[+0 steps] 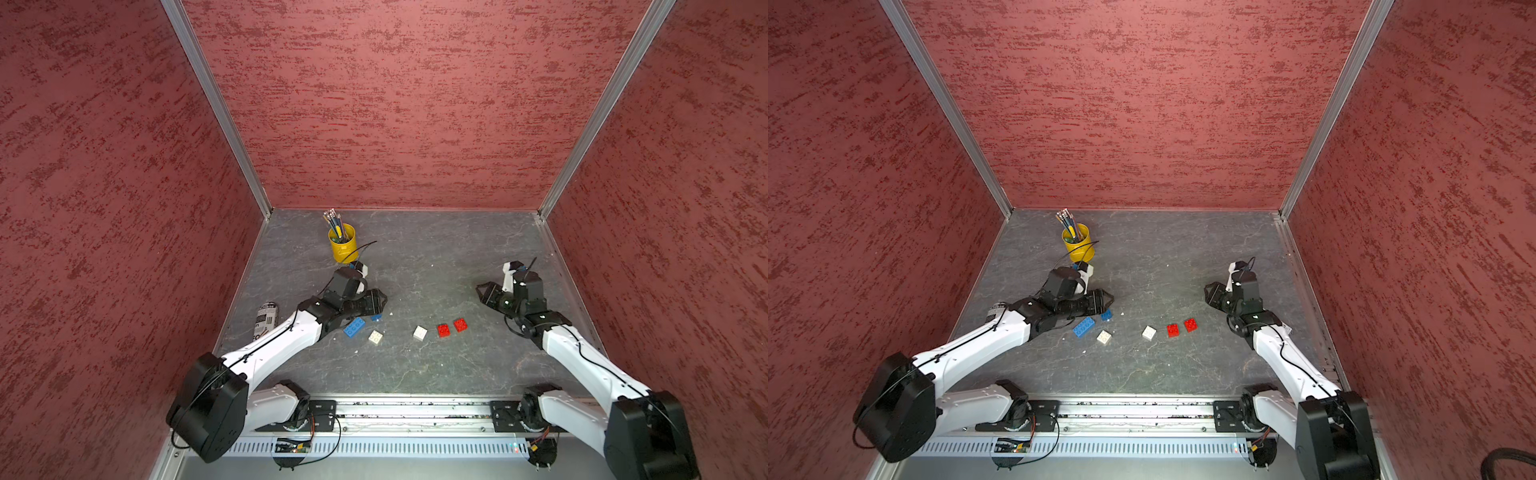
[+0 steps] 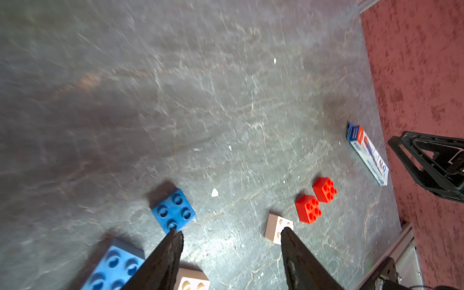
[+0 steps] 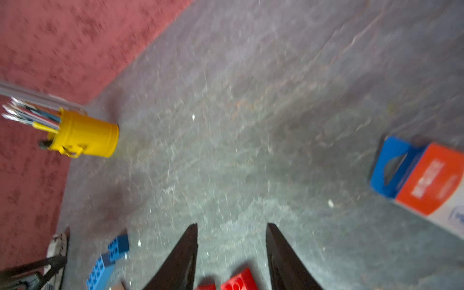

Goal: Assemble the letter y with lego
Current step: Move the lego brick at the center of the board.

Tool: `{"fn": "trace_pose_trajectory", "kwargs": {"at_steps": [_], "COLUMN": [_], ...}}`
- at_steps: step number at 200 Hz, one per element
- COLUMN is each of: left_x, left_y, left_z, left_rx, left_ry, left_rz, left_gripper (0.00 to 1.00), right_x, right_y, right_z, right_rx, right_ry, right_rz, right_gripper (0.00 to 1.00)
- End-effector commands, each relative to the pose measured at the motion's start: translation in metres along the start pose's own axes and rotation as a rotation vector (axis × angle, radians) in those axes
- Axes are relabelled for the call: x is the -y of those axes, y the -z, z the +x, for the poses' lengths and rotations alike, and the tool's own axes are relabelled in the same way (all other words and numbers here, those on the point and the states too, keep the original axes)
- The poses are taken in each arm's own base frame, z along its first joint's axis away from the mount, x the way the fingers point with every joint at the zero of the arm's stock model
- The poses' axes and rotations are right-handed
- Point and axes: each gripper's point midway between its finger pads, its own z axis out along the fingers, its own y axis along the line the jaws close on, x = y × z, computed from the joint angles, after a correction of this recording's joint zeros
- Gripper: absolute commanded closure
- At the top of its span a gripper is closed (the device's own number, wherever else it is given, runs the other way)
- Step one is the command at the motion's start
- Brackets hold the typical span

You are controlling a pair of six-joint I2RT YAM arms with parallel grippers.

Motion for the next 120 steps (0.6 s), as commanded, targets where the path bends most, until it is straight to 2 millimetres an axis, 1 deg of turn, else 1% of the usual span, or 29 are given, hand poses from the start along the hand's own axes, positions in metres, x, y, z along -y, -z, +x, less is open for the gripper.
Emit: {"fn": "trace_pose_trajectory", "kwargs": {"at_steps": [1,12,41,80,100,120], "left_x": [0.005,0.008,0.008,-0.001,-0.005,-0.007], "left_y": [-0.007,-0.008,-0.009,-0.008,-0.006,-0.005], "left_z": [0.017,0.022,0.034,0.049,0.051,0.053], "left_rx": [-0.054,-0.07,-0.1,-0.125,-0.125,-0.126], "left_ry": [-0.002,-0.006,0.004,0.026,0.031,0.032], "left_rz": [0.006,0.02,0.027,0.003,-0.008,-0.017], "left_gripper": [0.36,0.37,0.36,0.36,0.37,0.36], "right_x": [-0.006,-0.013,-0.034,-0.066,-0.088,-0.101], "right_y": [-0.001,-0.004,-0.011,-0.017,-0.019,-0.023], "right_z": [0.018,0.031,0.061,0.094,0.117,0.14], "right_rx": [-0.075,-0.115,-0.2,-0.299,-0.368,-0.448], "right_ry": [0.028,0.043,0.118,0.181,0.217,0.246], "right_rz": [0.05,0.047,0.056,0.023,-0.019,-0.042], "right_gripper": [0.54,0.53,0.51,0.5,0.47,0.42]}}
